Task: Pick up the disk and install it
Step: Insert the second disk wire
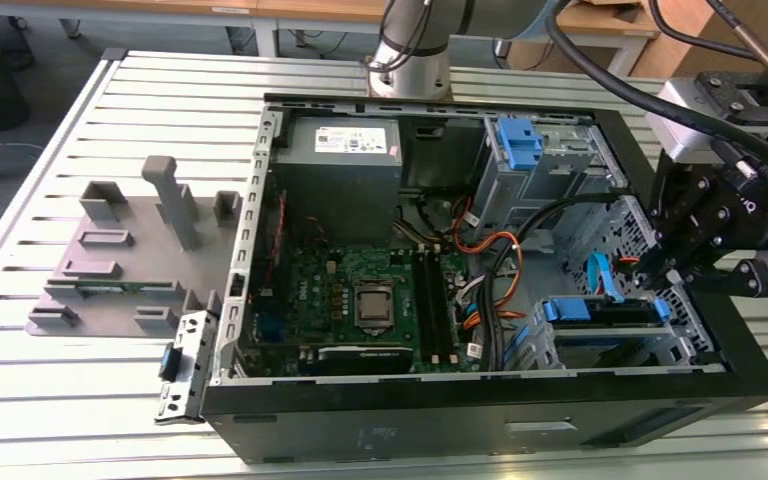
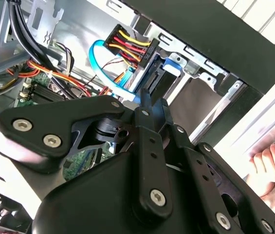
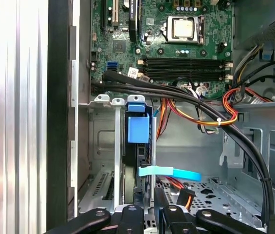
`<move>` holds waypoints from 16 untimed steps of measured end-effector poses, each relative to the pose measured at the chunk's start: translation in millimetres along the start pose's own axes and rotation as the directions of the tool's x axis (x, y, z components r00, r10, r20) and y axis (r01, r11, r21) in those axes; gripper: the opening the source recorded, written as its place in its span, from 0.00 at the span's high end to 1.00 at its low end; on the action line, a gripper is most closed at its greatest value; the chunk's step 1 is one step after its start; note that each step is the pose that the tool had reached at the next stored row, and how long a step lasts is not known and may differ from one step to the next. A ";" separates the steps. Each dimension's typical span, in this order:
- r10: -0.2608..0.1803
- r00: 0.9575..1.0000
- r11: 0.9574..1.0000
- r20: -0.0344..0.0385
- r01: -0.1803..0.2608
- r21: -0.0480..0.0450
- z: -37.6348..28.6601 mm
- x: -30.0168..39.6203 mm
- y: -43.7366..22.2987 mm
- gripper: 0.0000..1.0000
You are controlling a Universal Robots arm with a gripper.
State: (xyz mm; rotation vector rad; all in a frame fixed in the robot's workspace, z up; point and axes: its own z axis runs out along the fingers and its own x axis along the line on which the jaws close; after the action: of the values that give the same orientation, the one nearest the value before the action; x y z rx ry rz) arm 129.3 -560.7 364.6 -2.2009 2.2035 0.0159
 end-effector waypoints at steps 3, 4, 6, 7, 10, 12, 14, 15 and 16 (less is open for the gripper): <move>0.000 1.000 1.000 0.000 0.000 0.000 0.0 0.0 -1.4 0.76; 0.000 1.000 1.000 0.000 0.000 0.000 0.0 0.0 -1.5 0.76; 0.000 1.000 1.000 0.000 0.000 0.000 0.0 0.0 -1.6 0.76; 0.000 1.000 1.000 0.000 0.000 0.000 0.0 0.0 -1.6 0.76; 0.000 1.000 1.000 0.000 0.000 0.000 0.0 0.0 -1.7 0.76; 0.000 1.000 1.000 0.000 0.000 0.000 0.1 0.0 -2.0 0.76; 0.000 1.000 1.000 0.000 0.000 0.000 0.1 0.0 -2.5 0.76; 0.000 1.000 1.000 0.000 0.000 0.000 0.1 0.0 -2.9 0.76; 0.000 1.000 1.000 0.000 0.000 0.000 0.1 0.1 -3.6 0.76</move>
State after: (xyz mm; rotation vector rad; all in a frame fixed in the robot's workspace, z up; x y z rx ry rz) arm 132.9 -560.8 364.5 -2.2010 2.2036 0.0158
